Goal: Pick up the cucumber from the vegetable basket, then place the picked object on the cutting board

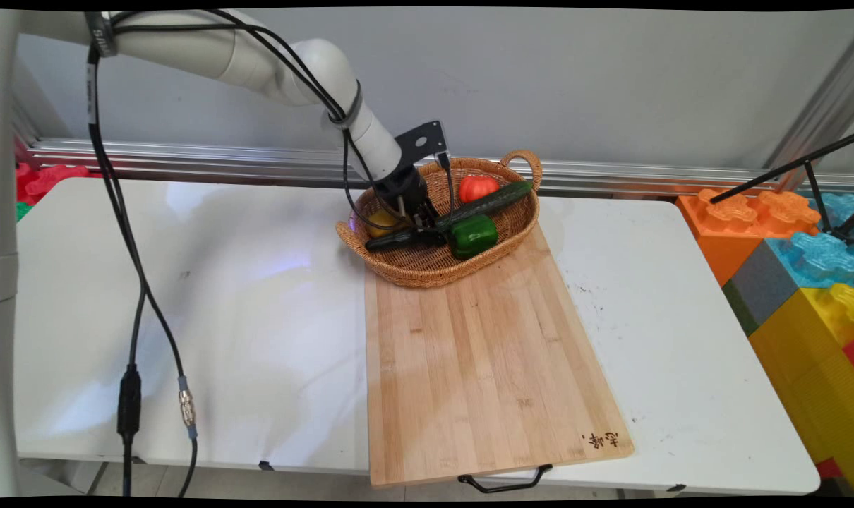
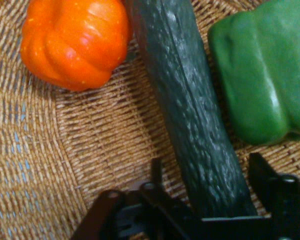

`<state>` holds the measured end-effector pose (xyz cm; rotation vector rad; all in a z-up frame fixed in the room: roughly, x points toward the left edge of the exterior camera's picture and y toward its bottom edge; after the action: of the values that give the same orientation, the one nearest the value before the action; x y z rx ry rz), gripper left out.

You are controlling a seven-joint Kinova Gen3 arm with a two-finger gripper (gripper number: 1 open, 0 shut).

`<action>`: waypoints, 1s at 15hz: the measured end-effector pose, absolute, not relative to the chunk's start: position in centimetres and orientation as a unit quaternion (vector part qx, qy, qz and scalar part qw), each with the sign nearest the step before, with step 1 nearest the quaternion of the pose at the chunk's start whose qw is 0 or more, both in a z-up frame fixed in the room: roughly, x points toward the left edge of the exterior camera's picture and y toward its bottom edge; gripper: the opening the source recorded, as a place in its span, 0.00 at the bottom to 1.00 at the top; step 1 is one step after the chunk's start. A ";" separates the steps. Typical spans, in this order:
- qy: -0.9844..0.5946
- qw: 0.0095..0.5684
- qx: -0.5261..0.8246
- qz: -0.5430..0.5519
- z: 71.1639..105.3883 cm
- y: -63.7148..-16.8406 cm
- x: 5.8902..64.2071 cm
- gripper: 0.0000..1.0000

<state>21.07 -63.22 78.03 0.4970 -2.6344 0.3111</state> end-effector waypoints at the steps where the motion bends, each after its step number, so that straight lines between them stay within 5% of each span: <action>1: -0.952 0.220 0.180 0.113 77.9 -63.3 21.0 0.00; 8: -0.946 0.229 0.199 0.117 79.3 -62.7 20.6 0.00; 15: -0.928 0.249 0.222 0.168 85.8 -59.8 19.2 0.00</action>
<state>19.19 -59.82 85.82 0.6060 -2.5270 0.4588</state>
